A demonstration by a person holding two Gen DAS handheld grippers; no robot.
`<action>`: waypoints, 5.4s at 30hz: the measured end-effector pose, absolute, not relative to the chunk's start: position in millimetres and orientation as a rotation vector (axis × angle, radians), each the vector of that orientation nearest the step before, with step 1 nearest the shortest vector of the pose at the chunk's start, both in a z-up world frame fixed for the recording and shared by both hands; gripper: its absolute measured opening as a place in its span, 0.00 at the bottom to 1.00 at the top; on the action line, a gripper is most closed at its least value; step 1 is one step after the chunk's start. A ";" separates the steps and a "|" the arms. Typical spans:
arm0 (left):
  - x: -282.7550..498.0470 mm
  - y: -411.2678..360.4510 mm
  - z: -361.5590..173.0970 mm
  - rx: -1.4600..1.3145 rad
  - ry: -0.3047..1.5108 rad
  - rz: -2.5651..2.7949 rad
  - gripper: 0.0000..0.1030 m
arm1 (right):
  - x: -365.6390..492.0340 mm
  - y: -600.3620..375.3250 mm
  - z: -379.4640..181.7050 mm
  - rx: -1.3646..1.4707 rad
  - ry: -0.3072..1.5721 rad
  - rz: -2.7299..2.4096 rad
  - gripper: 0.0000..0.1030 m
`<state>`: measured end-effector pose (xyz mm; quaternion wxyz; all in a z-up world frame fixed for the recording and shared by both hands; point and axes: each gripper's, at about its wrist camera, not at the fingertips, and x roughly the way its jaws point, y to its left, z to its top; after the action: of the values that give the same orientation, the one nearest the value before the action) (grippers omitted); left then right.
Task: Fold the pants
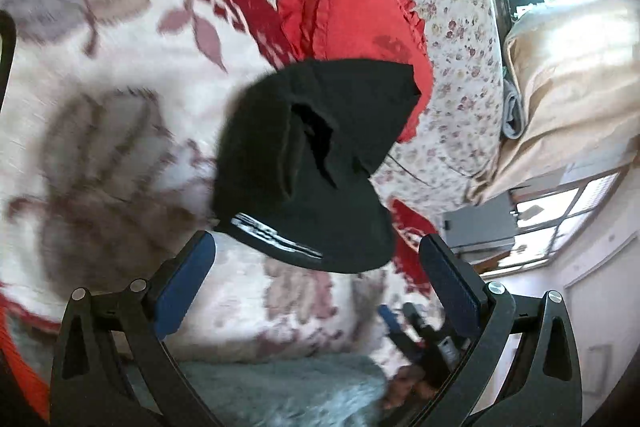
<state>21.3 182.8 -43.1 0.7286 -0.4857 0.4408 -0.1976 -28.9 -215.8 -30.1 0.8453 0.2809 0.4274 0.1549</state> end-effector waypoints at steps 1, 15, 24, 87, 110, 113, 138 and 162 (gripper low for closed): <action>25.6 178.5 -44.3 -1.076 0.978 -0.446 0.99 | -28.9 -216.1 -30.1 0.594 0.901 0.325 0.71; 38.8 92.5 -22.3 0.083 0.909 -0.135 0.96 | -24.1 -215.2 -31.7 0.584 0.913 0.325 0.71; 43.8 147.5 -30.2 -0.312 0.909 -0.089 0.08 | -23.0 -218.6 -33.2 0.600 0.907 0.323 0.71; -43.7 239.1 -4.0 -0.267 0.760 0.204 0.42 | 97.2 -57.9 -30.2 -0.460 0.799 0.853 0.44; 93.1 160.1 18.4 -0.076 0.845 -0.068 0.16 | 128.2 -240.9 64.1 0.533 0.680 0.618 0.06; 129.3 206.7 36.1 -0.174 0.803 0.013 0.17 | 110.7 -272.3 77.0 0.678 0.642 0.647 0.06; 89.3 188.9 -77.6 -0.247 0.808 0.130 0.38 | 132.1 -211.4 -30.9 -0.067 0.897 0.391 0.06; 77.3 174.6 -88.3 -0.111 0.696 0.087 0.50 | 120.8 -232.0 -69.4 0.150 0.854 0.559 0.61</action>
<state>77.3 174.6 -88.3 0.9376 -0.0545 0.3406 0.0428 120.8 -232.0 -69.4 0.8698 0.0717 0.4085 0.2674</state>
